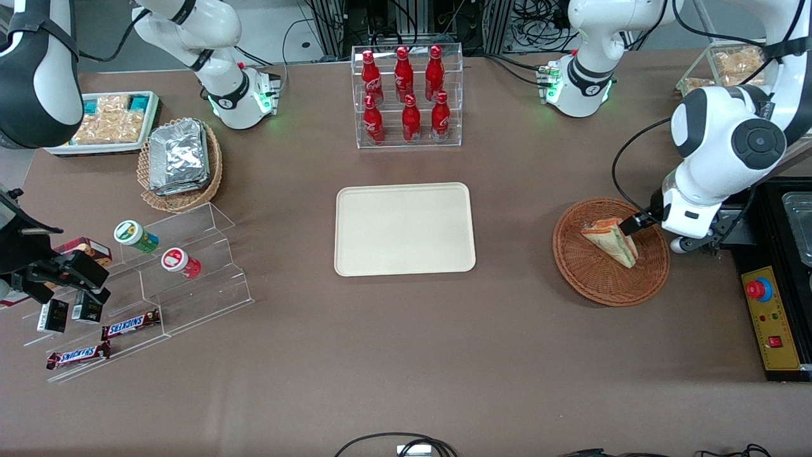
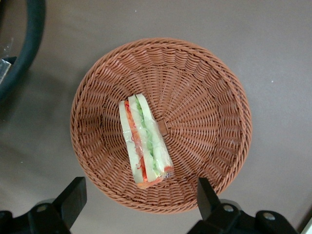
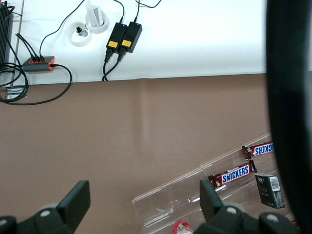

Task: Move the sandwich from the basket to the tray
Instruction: 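Move the left gripper over the sandwich in the wicker basket, then lower the open left gripper and close it on the wrapped sandwich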

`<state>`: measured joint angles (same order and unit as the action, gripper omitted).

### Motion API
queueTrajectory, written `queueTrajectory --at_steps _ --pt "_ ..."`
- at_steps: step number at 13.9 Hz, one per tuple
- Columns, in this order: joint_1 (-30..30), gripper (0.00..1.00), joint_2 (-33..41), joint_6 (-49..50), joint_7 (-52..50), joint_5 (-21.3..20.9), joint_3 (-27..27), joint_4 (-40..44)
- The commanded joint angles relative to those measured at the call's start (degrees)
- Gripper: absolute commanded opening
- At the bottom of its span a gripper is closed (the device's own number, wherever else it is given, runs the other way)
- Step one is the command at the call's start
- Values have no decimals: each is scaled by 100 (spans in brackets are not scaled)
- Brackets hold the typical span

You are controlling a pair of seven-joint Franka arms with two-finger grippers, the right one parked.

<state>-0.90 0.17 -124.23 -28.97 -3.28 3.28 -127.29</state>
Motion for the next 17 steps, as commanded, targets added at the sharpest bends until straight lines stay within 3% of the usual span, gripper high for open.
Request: queueTrajectory --at_steps 1,7,17 --pt "37 100 -113 -636 -451 -85 -3 -374" --pt "37 100 -596 -1718 -900 -94 -3 -806" --pt "28 100 -1097 -2466 -1155 -85 -12 -1105"
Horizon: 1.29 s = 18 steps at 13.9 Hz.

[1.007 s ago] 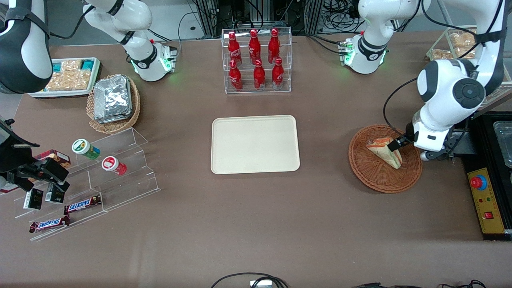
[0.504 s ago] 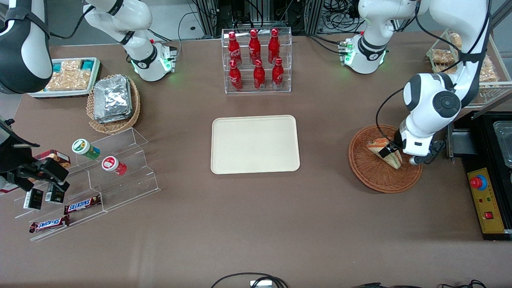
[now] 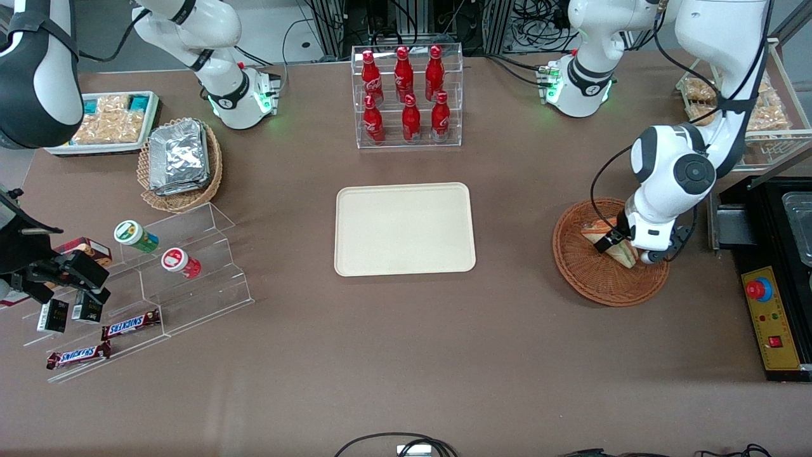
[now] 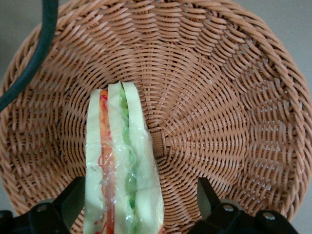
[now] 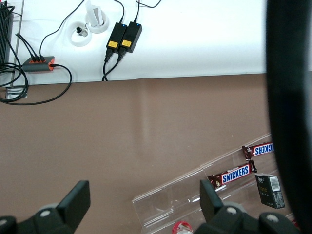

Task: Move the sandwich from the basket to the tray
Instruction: 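Lower the open left gripper and close it on the wrapped sandwich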

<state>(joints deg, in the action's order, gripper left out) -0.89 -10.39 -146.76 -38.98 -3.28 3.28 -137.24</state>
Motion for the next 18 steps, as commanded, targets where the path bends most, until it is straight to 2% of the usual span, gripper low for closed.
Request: queueTrajectory --at_steps 1,2,4,5,6,11,15,18 --pt "19 99 -50 -212 -154 -85 -12 -110" --pt "19 85 -59 -221 -154 -85 -21 -118" --pt "2 33 -103 -247 -145 -94 -21 -118" --pt "2 13 -112 -256 -154 -103 -21 -127" --pt "10 0 -112 -274 -145 -103 -21 -136" --pt "1 0 203 -38 -84 -103 -21 -119" --pt "2 0 1064 1208 389 -85 -12 284" --pt "72 0 1198 2639 602 2 58 1302"
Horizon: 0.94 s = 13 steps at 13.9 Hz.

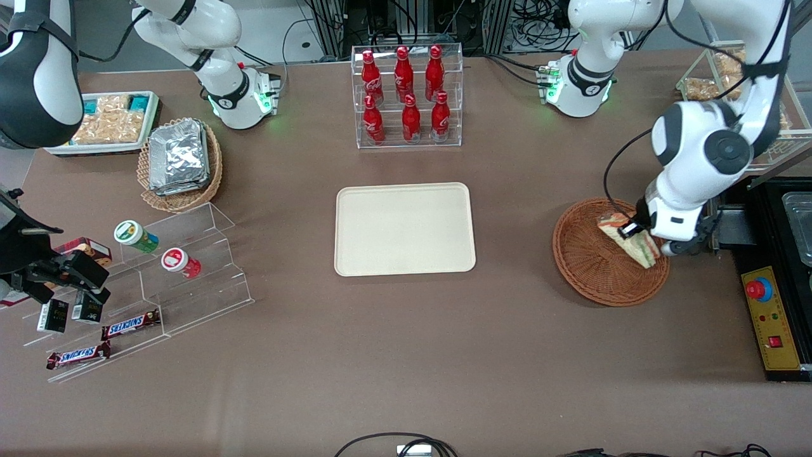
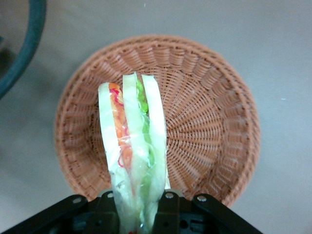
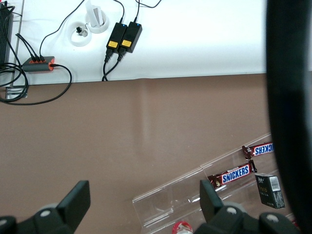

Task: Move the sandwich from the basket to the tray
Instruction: 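Lift the sandwich and carry it over the cream tray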

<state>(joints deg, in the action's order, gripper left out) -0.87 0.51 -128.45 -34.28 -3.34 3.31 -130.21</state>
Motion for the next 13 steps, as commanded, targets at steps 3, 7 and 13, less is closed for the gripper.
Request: queueTrajectory --at_steps 3,7,13 --pt "87 0 98 1654 132 27 572 1382" --pt "95 0 54 1832 140 18 1565 1797" --pt "95 0 -314 1524 114 -87 2778 1867"
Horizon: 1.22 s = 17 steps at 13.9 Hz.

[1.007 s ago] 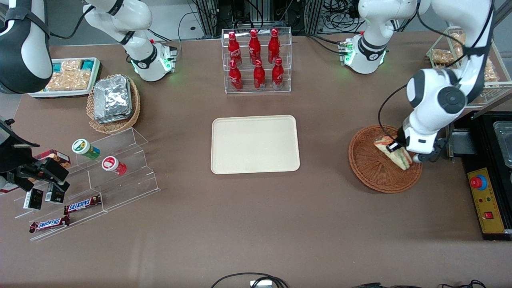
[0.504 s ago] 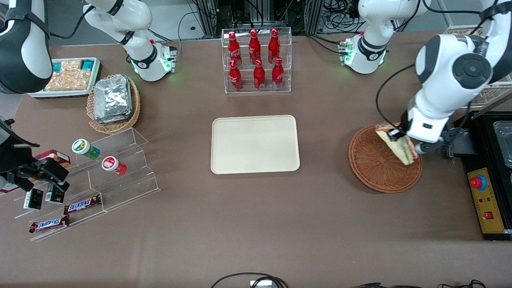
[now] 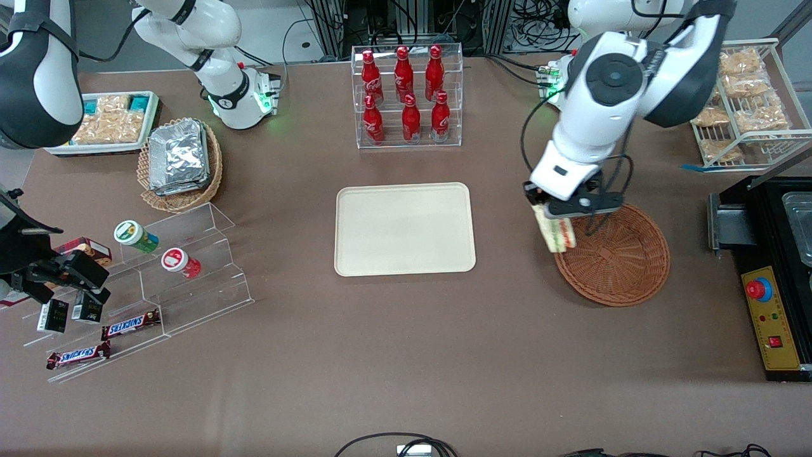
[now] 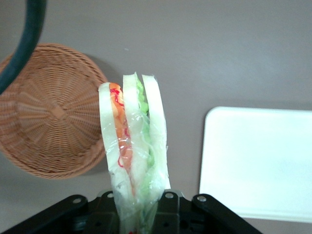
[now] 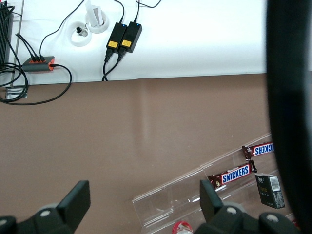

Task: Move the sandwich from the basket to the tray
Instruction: 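Lift the sandwich and carry it over the cream tray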

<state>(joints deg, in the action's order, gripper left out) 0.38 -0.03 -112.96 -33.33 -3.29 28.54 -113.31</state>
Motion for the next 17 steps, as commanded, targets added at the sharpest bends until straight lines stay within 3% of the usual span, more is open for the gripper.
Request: queueTrajectory --at_steps 1,6,9,17 --pt "41 0 -313 -51 -24 -119 423 161" --pt "690 0 -734 -472 -68 -330 495 143" --pt "1217 6 -1225 -543 -225 -1049 495 178" --pt "1843 6 -2650 -1510 -1772 -1973 486 187"
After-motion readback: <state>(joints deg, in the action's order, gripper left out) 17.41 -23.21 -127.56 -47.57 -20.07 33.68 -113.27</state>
